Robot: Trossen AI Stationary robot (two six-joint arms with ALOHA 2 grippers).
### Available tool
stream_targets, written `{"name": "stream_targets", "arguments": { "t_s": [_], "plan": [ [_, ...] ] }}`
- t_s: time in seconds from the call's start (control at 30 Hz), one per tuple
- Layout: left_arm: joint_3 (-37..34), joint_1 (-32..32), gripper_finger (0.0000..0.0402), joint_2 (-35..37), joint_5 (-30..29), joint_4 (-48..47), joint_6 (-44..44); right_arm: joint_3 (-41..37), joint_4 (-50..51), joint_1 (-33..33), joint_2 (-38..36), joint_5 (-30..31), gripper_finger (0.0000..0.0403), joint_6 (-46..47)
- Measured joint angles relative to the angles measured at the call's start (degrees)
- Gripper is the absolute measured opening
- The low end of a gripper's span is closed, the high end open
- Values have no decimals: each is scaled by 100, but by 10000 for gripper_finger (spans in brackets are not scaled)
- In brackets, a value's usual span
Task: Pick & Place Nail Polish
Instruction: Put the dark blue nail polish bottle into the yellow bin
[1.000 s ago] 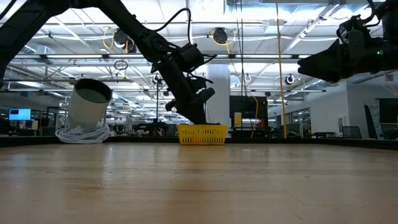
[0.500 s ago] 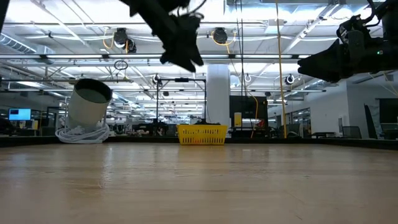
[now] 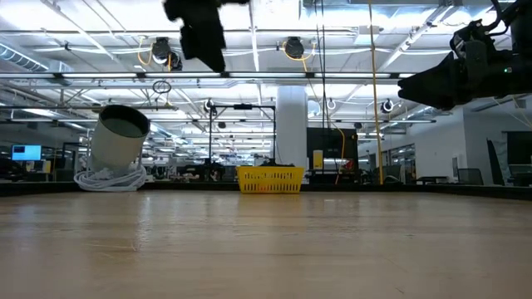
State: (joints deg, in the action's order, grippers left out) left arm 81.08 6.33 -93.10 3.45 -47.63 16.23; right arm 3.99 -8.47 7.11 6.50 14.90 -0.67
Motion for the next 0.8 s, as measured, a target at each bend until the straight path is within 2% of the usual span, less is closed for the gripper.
{"name": "stream_targets", "arguments": {
  "t_s": [0.13,0.3,0.53,0.8],
  "plan": [
    [0,712,194,1,-114,-80,389,0,4,1,0,0,267,0],
    [-194,1520,187,5,-540,-150,806,0,4,1,0,0,267,1],
    [-1082,2338,186,2,-744,-176,1556,-2,7,0,0,0,267,0],
    [-2064,3013,186,2,1004,-241,2969,-2,7,0,0,0,267,0]
  ]
}}
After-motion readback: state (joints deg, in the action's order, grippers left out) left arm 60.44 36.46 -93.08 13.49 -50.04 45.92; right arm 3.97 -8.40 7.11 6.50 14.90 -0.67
